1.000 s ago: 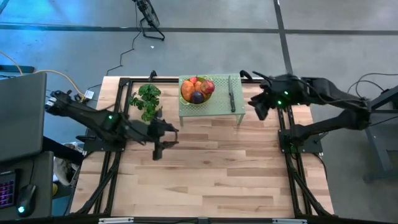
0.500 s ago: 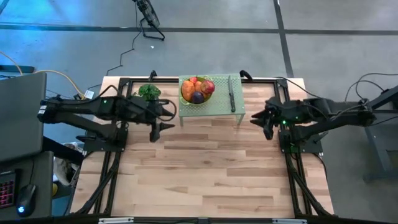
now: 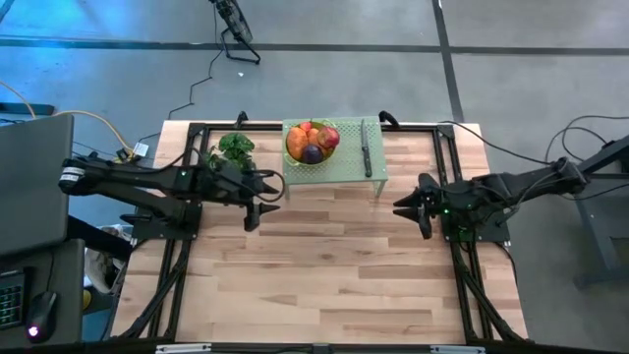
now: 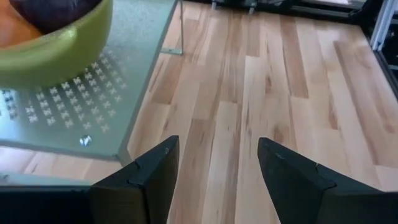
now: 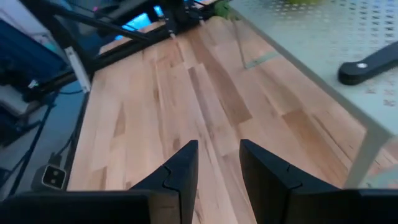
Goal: Pick & Place Fruit
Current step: Return to Home Position
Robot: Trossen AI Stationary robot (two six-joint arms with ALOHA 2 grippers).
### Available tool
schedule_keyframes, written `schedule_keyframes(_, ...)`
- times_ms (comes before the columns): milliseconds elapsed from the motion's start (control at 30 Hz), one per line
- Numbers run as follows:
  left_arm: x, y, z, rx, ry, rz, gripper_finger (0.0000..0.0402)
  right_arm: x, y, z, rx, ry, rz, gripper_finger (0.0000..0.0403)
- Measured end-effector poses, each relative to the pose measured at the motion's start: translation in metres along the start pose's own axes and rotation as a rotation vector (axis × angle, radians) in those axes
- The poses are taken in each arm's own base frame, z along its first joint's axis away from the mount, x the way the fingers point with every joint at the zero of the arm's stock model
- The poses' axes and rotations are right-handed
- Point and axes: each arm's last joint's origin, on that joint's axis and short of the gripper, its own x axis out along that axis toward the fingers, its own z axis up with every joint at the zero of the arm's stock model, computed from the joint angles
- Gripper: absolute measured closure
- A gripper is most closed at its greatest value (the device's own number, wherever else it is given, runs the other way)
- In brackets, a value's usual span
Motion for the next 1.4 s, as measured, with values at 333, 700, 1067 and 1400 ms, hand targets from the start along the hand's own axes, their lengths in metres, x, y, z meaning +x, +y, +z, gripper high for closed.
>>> schedule_keyframes(333, 0.008, 0.000, -0.009, -0.035, -0.046, -0.009, 0.0190, -0.007, -0.012, -0.021, -0.061, -0.143, 0.109, 0.0292)
schedule_keyframes(700, 0.011, -0.002, -0.006, -0.047, -0.161, -0.057, 0.0190, -0.024, -0.021, -0.032, -0.119, -0.294, 0.253, 0.0292)
schedule_keyframes(1067, 0.030, 0.002, -0.055, -0.144, -0.305, -0.146, 0.0190, -0.020, -0.033, -0.054, -0.078, -0.342, 0.314, 0.0292)
schedule_keyframes(1400, 0.032, 0.008, -0.090, -0.183, -0.397, -0.172, 0.0190, -0.011, -0.037, -0.067, -0.080, -0.351, 0.331, 0.0292)
